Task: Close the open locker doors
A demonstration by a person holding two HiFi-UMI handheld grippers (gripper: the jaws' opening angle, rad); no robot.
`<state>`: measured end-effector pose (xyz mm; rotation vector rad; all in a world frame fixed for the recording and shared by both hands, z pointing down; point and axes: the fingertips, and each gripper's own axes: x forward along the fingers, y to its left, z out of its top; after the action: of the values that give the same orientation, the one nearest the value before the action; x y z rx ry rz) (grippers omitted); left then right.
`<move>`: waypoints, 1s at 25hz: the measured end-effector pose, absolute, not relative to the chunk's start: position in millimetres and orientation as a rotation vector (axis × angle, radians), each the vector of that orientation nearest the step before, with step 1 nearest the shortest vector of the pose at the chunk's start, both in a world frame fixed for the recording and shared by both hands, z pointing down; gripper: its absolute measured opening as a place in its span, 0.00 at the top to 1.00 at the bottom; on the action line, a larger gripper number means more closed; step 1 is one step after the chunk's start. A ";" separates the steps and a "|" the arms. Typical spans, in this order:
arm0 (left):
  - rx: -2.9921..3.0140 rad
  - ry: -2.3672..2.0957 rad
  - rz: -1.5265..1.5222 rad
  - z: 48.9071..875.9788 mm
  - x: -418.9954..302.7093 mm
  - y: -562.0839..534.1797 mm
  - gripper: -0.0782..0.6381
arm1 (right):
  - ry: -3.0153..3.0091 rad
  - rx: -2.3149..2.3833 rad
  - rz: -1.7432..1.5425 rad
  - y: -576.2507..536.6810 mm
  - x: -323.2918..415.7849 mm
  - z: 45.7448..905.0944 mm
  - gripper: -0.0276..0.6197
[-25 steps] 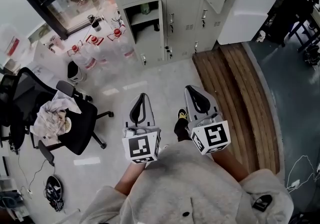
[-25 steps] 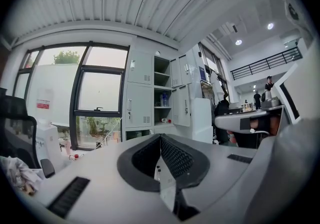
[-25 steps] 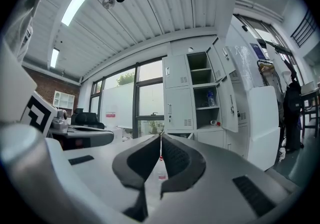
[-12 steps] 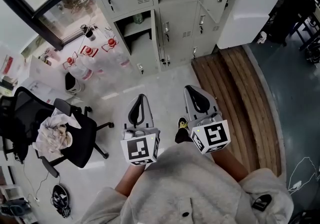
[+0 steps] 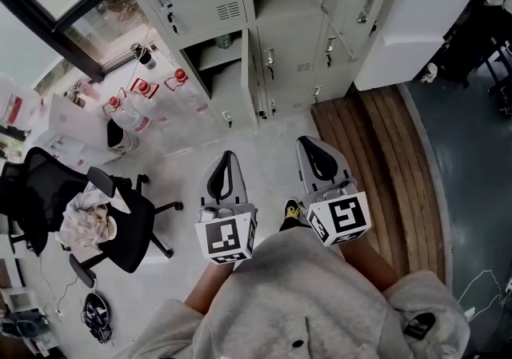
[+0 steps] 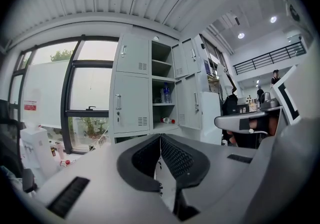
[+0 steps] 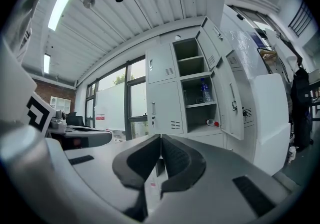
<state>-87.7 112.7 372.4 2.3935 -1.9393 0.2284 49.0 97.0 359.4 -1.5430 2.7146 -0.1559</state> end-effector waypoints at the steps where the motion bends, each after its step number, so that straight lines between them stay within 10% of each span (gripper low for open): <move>1: 2.392 -1.947 0.235 372.2 -85.6 106.4 0.88 | 2.715 -1.536 -0.160 90.1 51.6 359.6 0.91; 25: 2.287 -2.028 0.317 389.5 -62.5 19.5 0.87 | 2.790 -1.390 -0.255 3.4 66.8 377.9 0.91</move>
<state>-62.5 19.5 389.5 2.2870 -2.0278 0.3168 66.8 3.4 377.9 -1.3898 2.7904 -0.2545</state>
